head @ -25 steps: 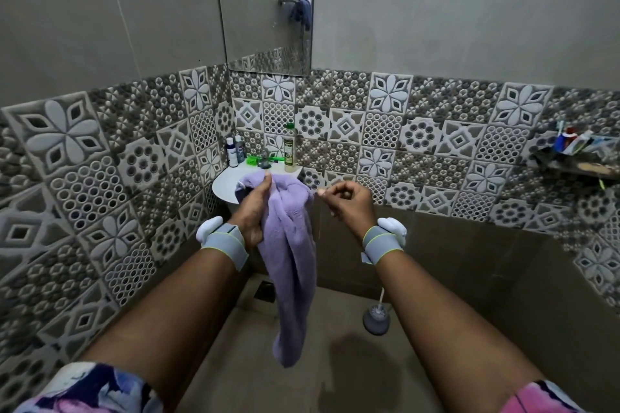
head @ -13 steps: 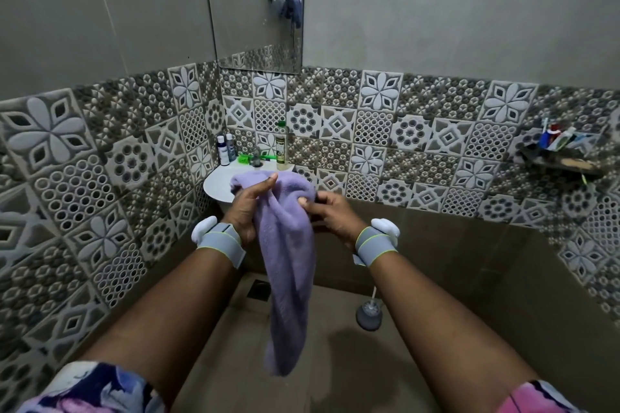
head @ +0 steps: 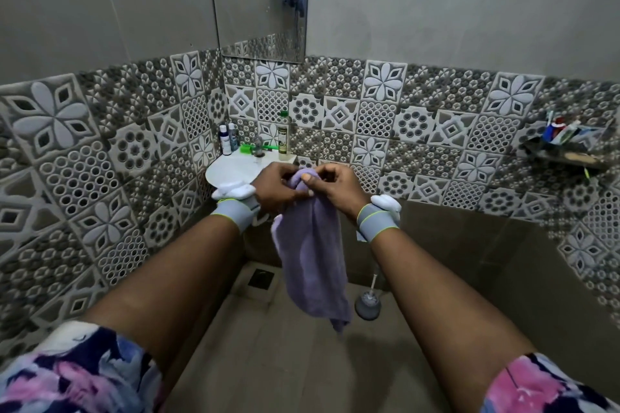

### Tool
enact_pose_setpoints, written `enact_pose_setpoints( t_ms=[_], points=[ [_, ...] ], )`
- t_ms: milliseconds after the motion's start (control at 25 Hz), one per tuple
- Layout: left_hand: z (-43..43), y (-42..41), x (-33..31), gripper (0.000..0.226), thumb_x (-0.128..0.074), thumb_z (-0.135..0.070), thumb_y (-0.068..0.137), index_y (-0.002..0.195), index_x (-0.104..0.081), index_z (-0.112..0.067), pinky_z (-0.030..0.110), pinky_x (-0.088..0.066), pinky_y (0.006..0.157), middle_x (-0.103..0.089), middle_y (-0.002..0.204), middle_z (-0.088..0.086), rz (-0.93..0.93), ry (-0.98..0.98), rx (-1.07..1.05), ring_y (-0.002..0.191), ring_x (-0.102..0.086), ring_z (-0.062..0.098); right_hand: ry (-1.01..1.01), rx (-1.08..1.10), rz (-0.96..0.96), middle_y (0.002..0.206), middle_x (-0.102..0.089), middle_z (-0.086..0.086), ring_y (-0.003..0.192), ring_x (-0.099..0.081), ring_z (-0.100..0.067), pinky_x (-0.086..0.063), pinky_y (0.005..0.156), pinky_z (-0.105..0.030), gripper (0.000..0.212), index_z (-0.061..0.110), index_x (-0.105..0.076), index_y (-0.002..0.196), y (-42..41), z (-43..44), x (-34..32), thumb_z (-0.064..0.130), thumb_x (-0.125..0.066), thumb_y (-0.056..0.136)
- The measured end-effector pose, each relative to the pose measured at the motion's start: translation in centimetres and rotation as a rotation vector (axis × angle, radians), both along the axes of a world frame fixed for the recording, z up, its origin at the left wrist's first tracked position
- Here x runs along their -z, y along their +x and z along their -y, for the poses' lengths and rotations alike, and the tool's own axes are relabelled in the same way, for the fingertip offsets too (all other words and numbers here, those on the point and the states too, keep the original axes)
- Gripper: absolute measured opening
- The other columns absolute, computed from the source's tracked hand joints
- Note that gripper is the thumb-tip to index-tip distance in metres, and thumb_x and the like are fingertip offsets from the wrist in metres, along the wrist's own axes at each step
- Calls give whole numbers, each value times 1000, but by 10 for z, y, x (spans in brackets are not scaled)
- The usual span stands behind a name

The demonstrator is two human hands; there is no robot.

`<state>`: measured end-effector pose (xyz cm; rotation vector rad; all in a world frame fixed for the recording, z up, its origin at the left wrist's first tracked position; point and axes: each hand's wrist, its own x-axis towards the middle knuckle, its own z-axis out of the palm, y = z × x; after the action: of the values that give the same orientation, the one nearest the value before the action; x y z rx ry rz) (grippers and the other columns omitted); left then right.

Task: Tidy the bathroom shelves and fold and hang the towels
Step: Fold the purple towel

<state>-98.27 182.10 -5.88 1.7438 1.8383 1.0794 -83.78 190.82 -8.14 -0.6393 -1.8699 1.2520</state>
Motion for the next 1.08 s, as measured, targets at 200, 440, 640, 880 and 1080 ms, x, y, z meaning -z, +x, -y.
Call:
enact_pose_setpoints(
  t_ms=[200, 440, 640, 880, 1080],
  points=[
    [-19, 22, -2, 30, -67, -32, 78, 87, -64, -3, 33, -44, 70, -66, 86, 17, -107, 173, -106, 76, -55, 21, -178, 74, -106, 78, -56, -1, 61, -51, 8, -42, 60, -9, 22, 11, -56, 84, 35, 0, 21, 7, -63, 64],
    [-16, 24, -24, 7, -56, -13, 89, 93, -61, -15, 32, -45, 78, -60, 95, 12, 749, 357, -208, 87, -55, 20, -55, 69, 896, 90, -58, -15, 85, -52, -22, -42, 70, -35, 27, -2, -58, 97, 65, -1, 111, 14, -62, 76],
    [5, 4, -9, 19, -60, -30, 69, 72, -61, -10, 25, -49, 62, -58, 66, 3, 272, 338, -167, 60, -52, 5, 64, 241, 659, 93, -64, -25, 85, -57, -24, -38, 68, -33, 13, 5, -55, 82, 55, -2, 84, 18, -54, 84],
    [4, 32, 16, 88, -69, -61, 47, 123, -59, -18, 30, -51, 86, -69, 110, 5, -439, -256, 80, 100, -66, 22, -101, 22, 280, 71, -52, 1, 56, -50, 2, -41, 57, -12, 38, 20, -47, 75, 18, 8, 21, -15, -64, 74],
    [7, 21, 10, 27, -58, -43, 62, 70, -57, -16, 31, -42, 68, -68, 85, 17, -295, -91, -210, 89, -63, 39, -230, -101, 206, 97, -63, -8, 88, -57, -9, -46, 86, -25, 40, 3, -58, 105, 39, 5, 31, -1, -79, 71]
  ],
)
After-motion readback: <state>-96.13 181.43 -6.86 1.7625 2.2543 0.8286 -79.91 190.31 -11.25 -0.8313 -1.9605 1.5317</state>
